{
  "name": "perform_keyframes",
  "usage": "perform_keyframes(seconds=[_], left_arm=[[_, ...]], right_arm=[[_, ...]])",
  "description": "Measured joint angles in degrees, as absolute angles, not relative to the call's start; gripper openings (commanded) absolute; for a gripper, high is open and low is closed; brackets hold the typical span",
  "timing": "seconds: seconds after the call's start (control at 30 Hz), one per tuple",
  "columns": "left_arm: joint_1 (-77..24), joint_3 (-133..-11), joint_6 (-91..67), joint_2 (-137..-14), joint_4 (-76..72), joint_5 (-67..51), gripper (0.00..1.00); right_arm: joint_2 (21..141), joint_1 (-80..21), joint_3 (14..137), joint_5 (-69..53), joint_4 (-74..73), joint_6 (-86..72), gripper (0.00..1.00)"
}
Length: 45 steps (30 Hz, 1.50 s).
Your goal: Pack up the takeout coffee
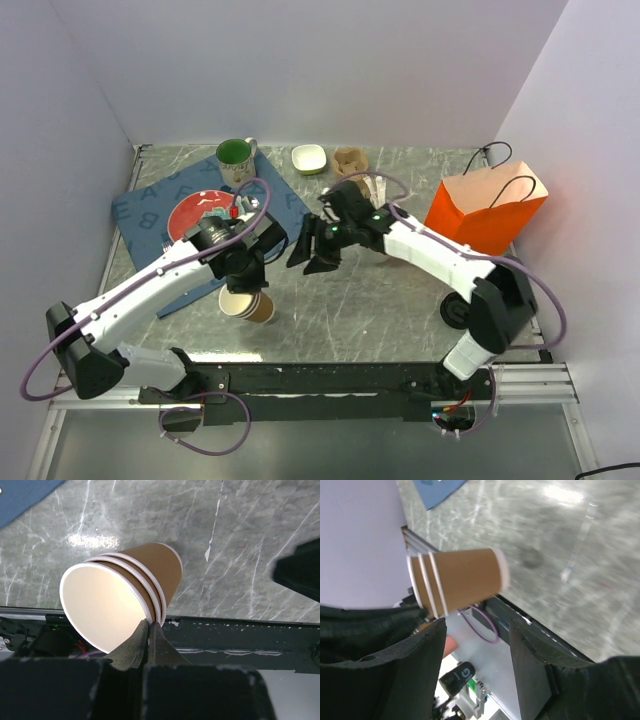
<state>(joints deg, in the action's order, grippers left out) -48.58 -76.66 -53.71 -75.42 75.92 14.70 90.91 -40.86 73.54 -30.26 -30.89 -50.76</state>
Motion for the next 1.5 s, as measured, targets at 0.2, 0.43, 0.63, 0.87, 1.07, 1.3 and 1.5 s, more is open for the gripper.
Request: perform_keyframes(seconds=[0.2, 0.43, 0.63, 0.87, 1.07, 1.3, 1.5], left_arm=[[-48.6, -74.4, -53.8, -72.3, 75.7, 14.4, 0.01], [-48.6, -73.5, -53.8, -71.4, 74.7, 14.4, 0.01], [-48.6, -73.2, -53.7, -70.8, 74.1, 14.4, 0.01], [-48.6, -73.2, -53.6, -70.8, 74.0, 14.5, 0.01], [-48.6, -73.2, -53.5, -71.1, 73.8, 14.9, 0.01], [-48.6, -73.2, -53.5, -71.1, 73.8, 15.4, 0.01], [-48.6, -73.2, -53.9, -71.0, 73.4, 16.2, 0.01]], right_arm=[[97.6, -44.4, 78.2, -32.8, -27.6, -52.7, 0.57], [100.4, -47.9, 79.6, -35.2, -25.7, -54.2, 0.55], [103.2, -49.9, 81.0, -36.4, -25.8, -54.4, 0.54], [104.7, -50.4, 82.0, -37.2, -25.8, -54.4, 0.53], [105.3, -50.5, 82.6, -37.2, -26.2, -54.2, 0.50], [105.4, -50.5, 82.6, -37.2, -26.2, -54.1, 0.50], [106.0, -50.5, 82.3, -37.2, -26.2, -53.5, 0.50]])
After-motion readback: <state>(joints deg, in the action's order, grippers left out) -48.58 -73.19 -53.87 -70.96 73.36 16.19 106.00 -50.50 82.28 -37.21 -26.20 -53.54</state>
